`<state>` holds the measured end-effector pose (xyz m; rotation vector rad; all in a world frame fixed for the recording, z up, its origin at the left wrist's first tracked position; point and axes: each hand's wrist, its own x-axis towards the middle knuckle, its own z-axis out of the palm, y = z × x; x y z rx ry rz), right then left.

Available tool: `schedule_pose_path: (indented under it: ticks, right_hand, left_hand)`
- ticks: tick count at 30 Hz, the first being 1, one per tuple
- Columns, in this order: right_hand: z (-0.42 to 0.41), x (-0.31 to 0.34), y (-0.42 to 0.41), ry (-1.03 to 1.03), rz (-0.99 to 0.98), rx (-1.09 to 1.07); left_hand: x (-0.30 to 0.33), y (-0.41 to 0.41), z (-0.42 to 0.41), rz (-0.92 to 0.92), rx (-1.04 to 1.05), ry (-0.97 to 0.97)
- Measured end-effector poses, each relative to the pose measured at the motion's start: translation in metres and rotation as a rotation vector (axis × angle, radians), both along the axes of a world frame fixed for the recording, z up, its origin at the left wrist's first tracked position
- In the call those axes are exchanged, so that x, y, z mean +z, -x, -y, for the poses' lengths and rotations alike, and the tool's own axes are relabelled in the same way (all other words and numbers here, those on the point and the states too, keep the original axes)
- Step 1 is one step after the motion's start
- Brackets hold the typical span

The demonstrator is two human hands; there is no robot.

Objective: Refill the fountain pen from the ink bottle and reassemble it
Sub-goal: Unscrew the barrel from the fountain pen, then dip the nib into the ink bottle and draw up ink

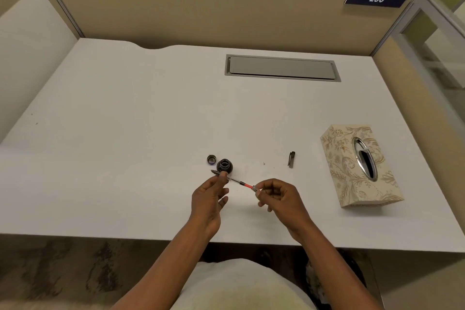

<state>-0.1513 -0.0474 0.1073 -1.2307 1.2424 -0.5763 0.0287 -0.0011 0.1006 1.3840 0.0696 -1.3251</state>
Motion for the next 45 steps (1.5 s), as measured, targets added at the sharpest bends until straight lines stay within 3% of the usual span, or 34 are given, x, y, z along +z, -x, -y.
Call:
schedule_pose_path:
  ticks: [6,13,17,24,35,45]
  right_hand:
    - [0.030,-0.016,0.020,-0.009,-0.047,-0.245]
    - [0.061,-0.059,0.020,0.212,-0.464,-0.336]
    - [0.069,-0.073,0.017,0.232,-0.582,-0.329]
    - [0.070,-0.079,0.008,0.244,-0.629,-0.349]
    - [0.059,-0.081,0.023,0.240,-0.457,-0.461]
    - [0.047,-0.089,0.019,0.333,-0.617,-0.301]
  left_hand:
    - [-0.004,-0.002,0.000,-0.006,0.042,-0.007]
    - [-0.007,0.003,-0.002,-0.010,-0.003,-0.002]
    - [-0.007,0.005,-0.002,-0.006,-0.018,-0.008]
    - [-0.007,0.005,-0.007,0.013,-0.004,-0.010]
    - [-0.007,0.003,-0.005,0.011,-0.004,-0.013]
    - [-0.009,0.006,0.000,0.002,-0.024,-0.041]
